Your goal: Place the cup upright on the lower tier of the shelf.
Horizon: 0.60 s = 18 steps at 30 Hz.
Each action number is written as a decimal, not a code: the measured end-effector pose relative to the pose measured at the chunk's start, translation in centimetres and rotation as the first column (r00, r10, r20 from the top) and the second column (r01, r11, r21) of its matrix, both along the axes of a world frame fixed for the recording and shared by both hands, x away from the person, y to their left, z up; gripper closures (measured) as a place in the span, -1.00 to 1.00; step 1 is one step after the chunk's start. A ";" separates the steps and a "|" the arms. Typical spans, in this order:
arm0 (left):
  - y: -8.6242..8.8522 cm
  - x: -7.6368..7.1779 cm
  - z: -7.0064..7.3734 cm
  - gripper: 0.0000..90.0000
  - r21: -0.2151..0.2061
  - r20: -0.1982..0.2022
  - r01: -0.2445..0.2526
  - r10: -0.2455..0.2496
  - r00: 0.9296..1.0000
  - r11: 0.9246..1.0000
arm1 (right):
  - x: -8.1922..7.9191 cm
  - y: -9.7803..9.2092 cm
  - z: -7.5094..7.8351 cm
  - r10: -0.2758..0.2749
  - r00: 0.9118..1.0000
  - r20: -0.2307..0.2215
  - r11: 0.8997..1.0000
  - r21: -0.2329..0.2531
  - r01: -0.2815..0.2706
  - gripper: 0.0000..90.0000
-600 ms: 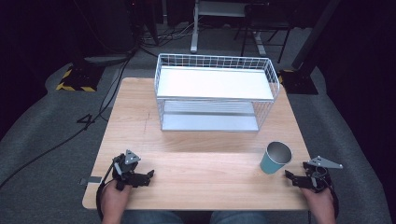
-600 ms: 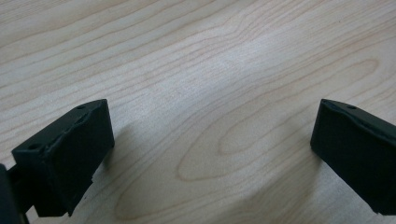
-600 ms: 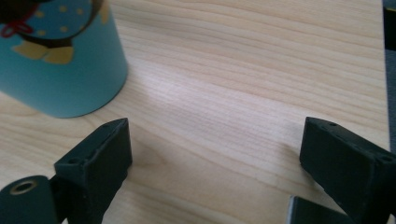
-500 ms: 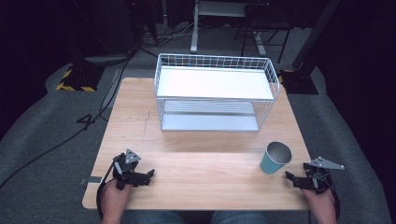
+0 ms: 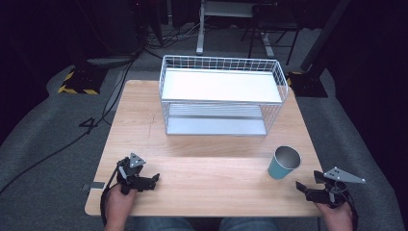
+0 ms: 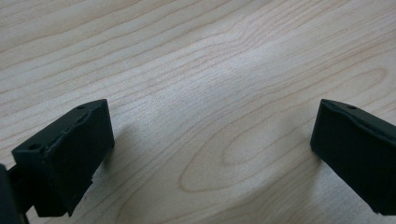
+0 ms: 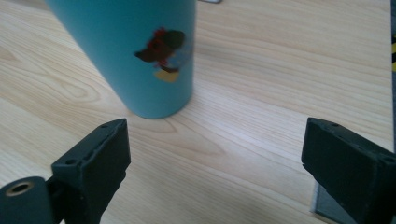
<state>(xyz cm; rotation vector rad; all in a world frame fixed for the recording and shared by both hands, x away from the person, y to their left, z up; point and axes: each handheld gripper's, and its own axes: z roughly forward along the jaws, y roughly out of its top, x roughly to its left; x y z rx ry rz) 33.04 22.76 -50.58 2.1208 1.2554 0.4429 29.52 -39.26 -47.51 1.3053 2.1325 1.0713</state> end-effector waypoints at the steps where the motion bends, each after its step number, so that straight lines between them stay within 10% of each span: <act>1: 0.0 0.0 0.0 -1.00 0.001 0.000 0.002 -0.002 1.000 1.000 | -0.1 0.2 0.1 0.006 1.000 0.003 1.000 0.009 -0.006 -0.81; 18: 0.0 0.0 0.0 -1.00 0.000 0.000 0.000 0.000 1.000 1.000 | 1.1 3.8 -0.6 0.107 0.993 0.046 0.992 0.062 -0.110 -1.00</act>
